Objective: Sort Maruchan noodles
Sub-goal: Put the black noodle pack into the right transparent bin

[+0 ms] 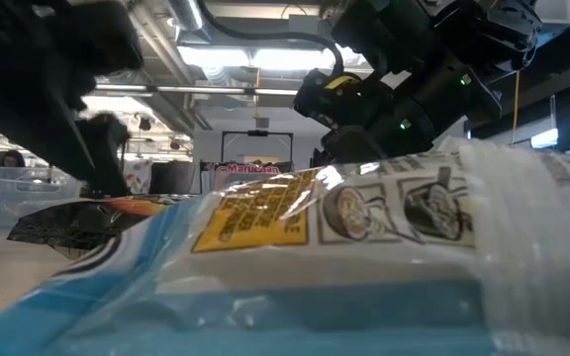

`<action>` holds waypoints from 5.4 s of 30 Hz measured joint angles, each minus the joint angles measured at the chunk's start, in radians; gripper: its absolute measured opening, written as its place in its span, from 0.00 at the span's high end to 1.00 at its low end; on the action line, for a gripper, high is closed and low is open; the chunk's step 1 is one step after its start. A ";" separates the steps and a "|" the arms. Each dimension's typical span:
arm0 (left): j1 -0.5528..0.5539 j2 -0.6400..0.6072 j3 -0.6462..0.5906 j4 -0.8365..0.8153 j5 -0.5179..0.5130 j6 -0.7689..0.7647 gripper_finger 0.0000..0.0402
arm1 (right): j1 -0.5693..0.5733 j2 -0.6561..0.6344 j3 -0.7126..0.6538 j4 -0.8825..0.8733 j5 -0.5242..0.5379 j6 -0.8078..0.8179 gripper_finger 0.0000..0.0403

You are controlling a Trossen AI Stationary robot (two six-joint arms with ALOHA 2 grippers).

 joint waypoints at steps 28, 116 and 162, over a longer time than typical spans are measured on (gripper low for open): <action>0.071 0.029 0.053 -0.102 0.083 -0.701 0.39 | 0.002 -0.019 0.002 -0.040 0.042 -0.001 0.17; 0.136 0.192 0.055 0.294 -0.045 -0.480 0.65 | 0.107 -0.097 0.000 -0.067 0.212 -0.133 0.17; 0.338 -0.279 0.172 -0.200 0.006 0.211 0.65 | 0.103 -0.322 -0.123 -0.334 0.229 -0.024 0.17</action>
